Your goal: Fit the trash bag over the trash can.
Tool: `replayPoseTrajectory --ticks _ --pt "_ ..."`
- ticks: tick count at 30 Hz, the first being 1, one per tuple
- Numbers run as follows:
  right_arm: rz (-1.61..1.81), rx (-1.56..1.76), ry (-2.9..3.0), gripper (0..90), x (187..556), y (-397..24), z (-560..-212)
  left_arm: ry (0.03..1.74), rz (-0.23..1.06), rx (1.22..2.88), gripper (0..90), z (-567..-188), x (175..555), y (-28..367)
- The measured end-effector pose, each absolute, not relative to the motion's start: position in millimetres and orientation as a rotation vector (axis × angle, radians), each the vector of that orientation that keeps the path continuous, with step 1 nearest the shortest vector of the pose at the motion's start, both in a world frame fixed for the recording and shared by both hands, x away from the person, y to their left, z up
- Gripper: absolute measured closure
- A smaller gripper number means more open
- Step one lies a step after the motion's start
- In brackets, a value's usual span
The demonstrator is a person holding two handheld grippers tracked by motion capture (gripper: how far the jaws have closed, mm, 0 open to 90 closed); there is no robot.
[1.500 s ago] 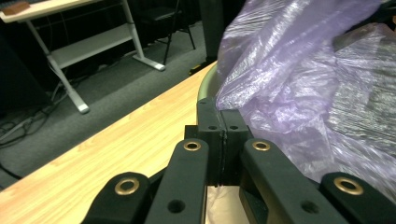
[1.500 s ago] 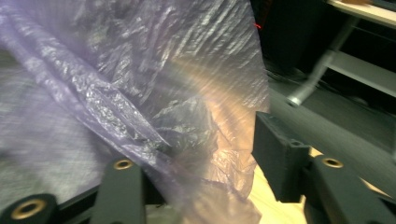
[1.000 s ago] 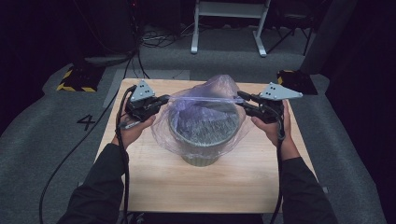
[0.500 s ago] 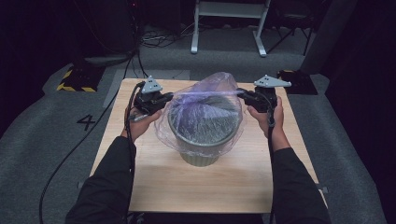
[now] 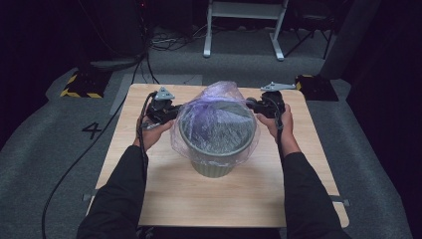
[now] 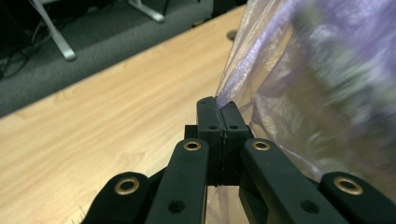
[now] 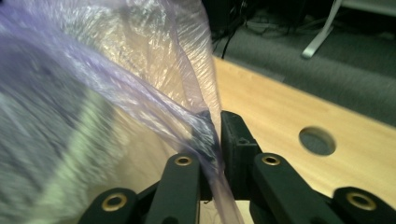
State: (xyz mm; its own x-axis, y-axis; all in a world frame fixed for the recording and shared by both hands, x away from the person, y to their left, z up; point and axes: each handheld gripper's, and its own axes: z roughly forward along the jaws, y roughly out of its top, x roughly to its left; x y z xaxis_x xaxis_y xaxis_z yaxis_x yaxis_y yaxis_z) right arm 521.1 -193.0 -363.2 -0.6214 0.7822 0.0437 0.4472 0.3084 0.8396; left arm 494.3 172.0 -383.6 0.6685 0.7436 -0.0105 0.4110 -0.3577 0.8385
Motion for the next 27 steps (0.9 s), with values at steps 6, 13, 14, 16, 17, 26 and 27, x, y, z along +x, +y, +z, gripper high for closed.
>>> replayPoseTrajectory --ticks 6,13,14,16,17,26,27 --pt "1.275 1.186 2.292 82.3 528 -193 -385 0.919 0.386 1.980 89.5 -398 498 168" --pt "1.285 1.183 2.335 81.6 523 -192 -401 0.924 0.389 2.022 88.7 -415 494 168" --pt "1.272 1.180 2.338 81.4 522 -193 -404 0.921 0.383 2.026 88.4 -417 493 169" --pt "1.270 1.183 2.342 80.4 520 -197 -409 0.931 0.381 2.029 88.0 -423 491 174" --pt "1.275 1.187 2.338 77.5 518 -199 -411 0.936 0.380 2.023 87.0 -425 489 177" --pt "1.303 1.121 2.276 46.6 502 -227 -406 0.938 0.430 1.890 65.9 -426 458 222" --pt "1.295 1.109 2.279 43.8 499 -230 -405 0.935 0.447 1.879 61.2 -425 454 227"
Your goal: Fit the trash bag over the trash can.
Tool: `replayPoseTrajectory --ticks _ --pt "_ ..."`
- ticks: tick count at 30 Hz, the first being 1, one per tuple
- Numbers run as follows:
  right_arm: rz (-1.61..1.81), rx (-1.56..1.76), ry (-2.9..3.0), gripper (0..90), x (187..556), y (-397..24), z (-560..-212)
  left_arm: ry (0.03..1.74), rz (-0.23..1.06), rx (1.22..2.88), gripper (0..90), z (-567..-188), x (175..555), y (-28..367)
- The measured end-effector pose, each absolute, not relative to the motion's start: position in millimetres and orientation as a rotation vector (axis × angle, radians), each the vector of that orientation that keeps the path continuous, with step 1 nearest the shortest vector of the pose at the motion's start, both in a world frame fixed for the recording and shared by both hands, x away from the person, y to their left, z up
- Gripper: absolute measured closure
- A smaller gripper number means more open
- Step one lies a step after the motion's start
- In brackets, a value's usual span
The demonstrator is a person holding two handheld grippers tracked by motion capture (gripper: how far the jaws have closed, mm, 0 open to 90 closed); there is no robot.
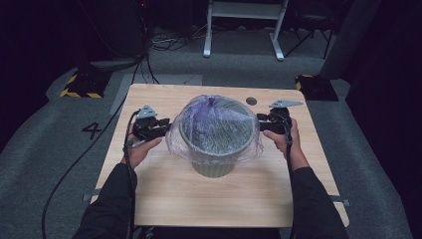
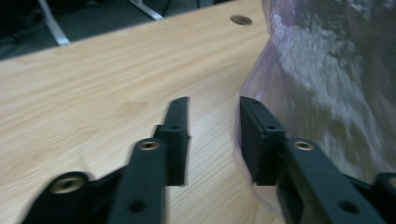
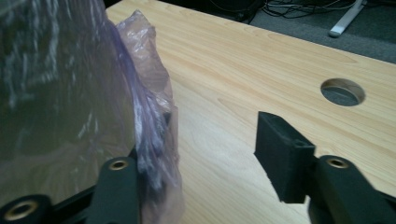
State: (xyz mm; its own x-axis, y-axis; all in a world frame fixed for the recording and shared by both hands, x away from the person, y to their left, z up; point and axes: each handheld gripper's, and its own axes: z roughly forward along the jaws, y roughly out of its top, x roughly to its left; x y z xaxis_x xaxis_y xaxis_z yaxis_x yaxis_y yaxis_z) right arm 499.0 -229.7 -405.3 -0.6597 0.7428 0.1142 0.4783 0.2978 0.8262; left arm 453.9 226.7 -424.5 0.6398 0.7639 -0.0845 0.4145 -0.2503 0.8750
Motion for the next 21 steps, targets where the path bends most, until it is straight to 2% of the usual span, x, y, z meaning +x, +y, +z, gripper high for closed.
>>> replayPoseTrajectory --ticks 4,7,12,17,21 --pt "1.293 1.070 2.282 33.8 491 -236 -404 0.904 0.440 1.853 49.7 -419 438 241" --pt "1.251 1.035 2.268 30.7 484 -238 -402 0.861 0.478 1.878 42.0 -416 424 244" --pt "1.217 0.995 2.235 30.0 477 -242 -400 0.844 0.472 1.882 28.2 -414 415 251" --pt "1.278 0.969 2.169 30.8 471 -248 -392 0.829 0.474 1.833 22.3 -411 409 261" --pt "1.262 0.975 2.142 31.7 471 -252 -384 0.748 0.497 1.875 17.3 -405 396 253"
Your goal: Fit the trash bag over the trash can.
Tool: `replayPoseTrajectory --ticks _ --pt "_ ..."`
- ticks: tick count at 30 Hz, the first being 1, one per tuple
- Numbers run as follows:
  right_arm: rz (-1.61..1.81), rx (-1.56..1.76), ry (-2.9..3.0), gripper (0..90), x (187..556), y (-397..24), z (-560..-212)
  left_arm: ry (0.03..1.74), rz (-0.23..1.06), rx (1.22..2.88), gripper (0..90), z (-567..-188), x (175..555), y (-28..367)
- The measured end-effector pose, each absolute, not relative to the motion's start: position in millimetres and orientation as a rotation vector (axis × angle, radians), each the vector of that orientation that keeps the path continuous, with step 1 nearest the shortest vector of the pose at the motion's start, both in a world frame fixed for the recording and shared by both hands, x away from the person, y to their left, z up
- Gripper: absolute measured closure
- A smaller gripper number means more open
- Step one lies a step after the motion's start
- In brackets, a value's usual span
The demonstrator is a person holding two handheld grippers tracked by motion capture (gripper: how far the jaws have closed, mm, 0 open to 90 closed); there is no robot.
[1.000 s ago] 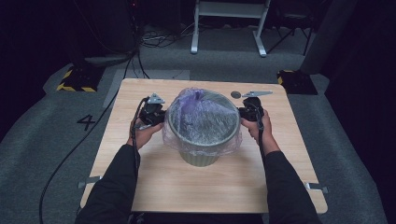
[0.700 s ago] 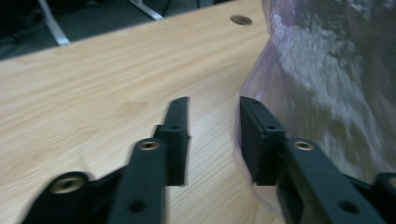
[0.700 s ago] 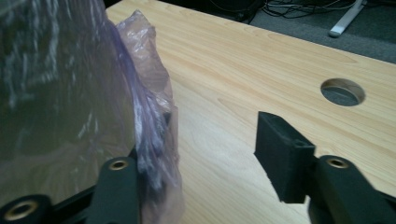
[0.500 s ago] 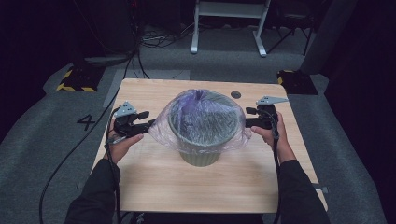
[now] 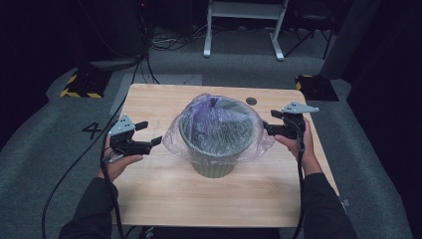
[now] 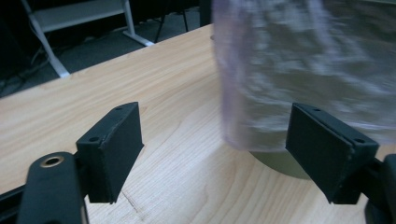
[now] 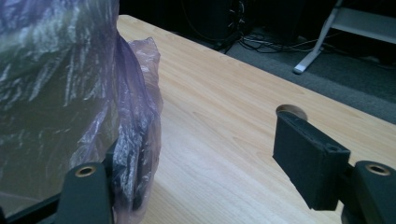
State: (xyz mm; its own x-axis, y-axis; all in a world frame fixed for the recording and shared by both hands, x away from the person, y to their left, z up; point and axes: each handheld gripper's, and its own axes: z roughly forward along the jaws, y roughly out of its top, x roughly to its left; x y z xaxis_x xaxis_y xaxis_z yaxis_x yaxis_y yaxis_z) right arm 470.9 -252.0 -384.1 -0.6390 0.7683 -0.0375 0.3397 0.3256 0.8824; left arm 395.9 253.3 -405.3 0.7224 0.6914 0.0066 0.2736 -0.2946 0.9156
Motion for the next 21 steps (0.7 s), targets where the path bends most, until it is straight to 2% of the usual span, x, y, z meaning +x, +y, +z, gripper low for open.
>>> replayPoseTrajectory --ticks 3,7,12,16,20,21 --pt "1.182 0.943 2.145 37.4 469 -252 -380 0.675 0.479 1.901 16.0 -402 385 242" --pt "1.169 0.930 2.137 39.8 463 -257 -375 0.605 0.483 1.959 16.0 -399 374 223" --pt "1.234 0.898 2.113 36.7 453 -267 -364 0.531 0.508 1.997 19.1 -394 364 201" --pt "1.257 0.850 2.119 31.7 445 -270 -356 0.520 0.531 2.011 35.0 -392 364 194" --pt "1.293 0.850 2.169 26.7 442 -272 -354 0.515 0.504 2.022 45.4 -395 370 191" --pt "1.275 0.850 2.190 26.1 442 -271 -356 0.517 0.498 2.023 52.3 -396 371 191"
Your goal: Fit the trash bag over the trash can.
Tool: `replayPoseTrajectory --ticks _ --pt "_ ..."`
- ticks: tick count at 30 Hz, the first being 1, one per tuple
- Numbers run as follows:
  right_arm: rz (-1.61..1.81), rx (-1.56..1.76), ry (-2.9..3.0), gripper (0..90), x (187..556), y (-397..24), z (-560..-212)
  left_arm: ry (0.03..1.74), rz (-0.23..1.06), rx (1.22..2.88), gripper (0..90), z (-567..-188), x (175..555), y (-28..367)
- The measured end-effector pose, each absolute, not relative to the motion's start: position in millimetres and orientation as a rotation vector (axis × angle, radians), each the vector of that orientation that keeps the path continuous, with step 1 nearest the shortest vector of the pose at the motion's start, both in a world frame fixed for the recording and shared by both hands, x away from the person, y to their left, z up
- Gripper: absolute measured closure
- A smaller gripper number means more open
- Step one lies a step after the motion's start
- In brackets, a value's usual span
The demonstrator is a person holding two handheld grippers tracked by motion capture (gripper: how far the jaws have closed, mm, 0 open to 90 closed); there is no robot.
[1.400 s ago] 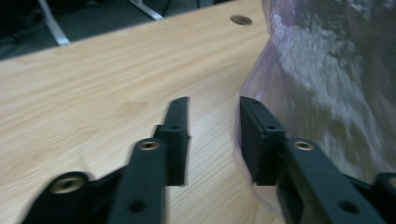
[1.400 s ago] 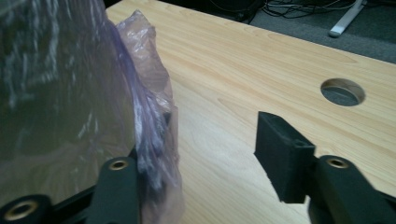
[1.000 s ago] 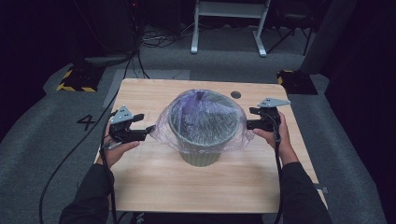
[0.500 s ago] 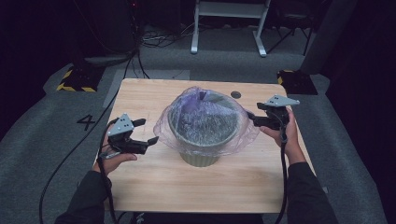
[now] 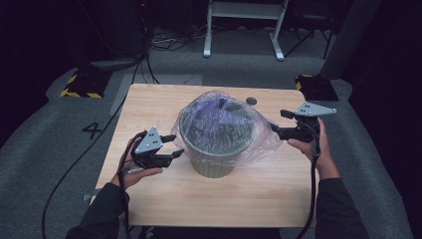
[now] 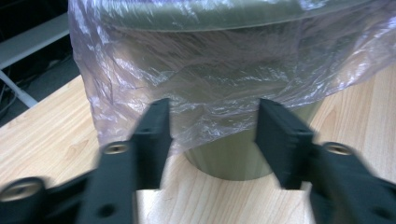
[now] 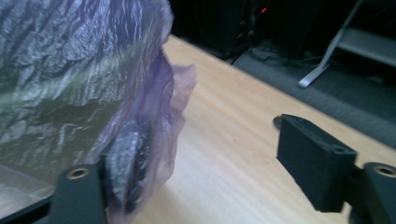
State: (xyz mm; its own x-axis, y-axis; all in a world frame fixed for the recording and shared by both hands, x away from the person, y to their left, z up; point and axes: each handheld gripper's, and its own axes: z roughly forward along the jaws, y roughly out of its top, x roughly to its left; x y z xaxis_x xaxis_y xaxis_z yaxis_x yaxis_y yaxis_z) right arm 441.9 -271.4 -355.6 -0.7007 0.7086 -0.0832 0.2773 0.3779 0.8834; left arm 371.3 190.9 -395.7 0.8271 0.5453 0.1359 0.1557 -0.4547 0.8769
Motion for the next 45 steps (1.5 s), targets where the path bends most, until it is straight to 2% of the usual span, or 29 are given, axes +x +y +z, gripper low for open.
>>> replayPoseTrajectory --ticks 3,7,10,14,18,19,20,23,24,26,32,34,37,39,42,45 --pt "1.217 0.801 2.216 27.1 438 -268 -360 0.508 0.492 2.026 66.2 -399 376 191" --pt "1.233 0.726 2.254 53.6 432 -263 -367 0.491 0.491 2.031 85.4 -401 378 191" --pt "1.258 0.699 2.276 70.6 430 -260 -373 0.485 0.467 2.024 89.8 -403 379 190" --pt "1.306 0.670 2.299 81.4 423 -256 -385 0.483 0.472 2.025 89.6 -405 374 189" --pt "1.299 0.645 2.327 83.6 417 -250 -395 0.469 0.472 2.015 76.8 -406 365 188" --pt "1.301 0.638 2.332 83.7 416 -249 -397 0.498 0.515 2.016 67.5 -406 361 186" --pt "1.298 0.633 2.339 83.6 414 -248 -399 0.525 0.547 2.021 53.2 -406 359 184" --pt "1.293 0.592 2.359 78.1 410 -244 -406 0.561 0.542 1.972 23.7 -405 355 183" --pt "1.281 0.584 2.362 77.4 409 -243 -407 0.566 0.543 1.953 19.6 -404 354 184" --pt "1.271 0.588 2.360 75.8 409 -242 -409 0.566 0.528 1.917 15.1 -402 355 185" --pt "1.270 0.618 2.343 65.3 411 -241 -408 0.504 0.441 1.943 15.3 -396 363 178" --pt "1.256 0.631 2.339 59.7 412 -240 -409 0.497 0.408 1.950 17.7 -396 368 177" --pt "1.251 0.656 2.339 58.8 415 -240 -412 0.523 0.373 1.956 33.7 -398 379 178" --pt "1.258 0.672 2.337 58.8 416 -240 -414 0.515 0.356 1.959 39.8 -397 382 178" --pt "1.266 0.679 2.333 61.0 416 -241 -415 0.522 0.421 1.973 62.8 -396 382 175" --pt "1.298 0.684 2.323 66.9 416 -241 -416 0.507 0.442 1.979 80.2 -396 380 173"
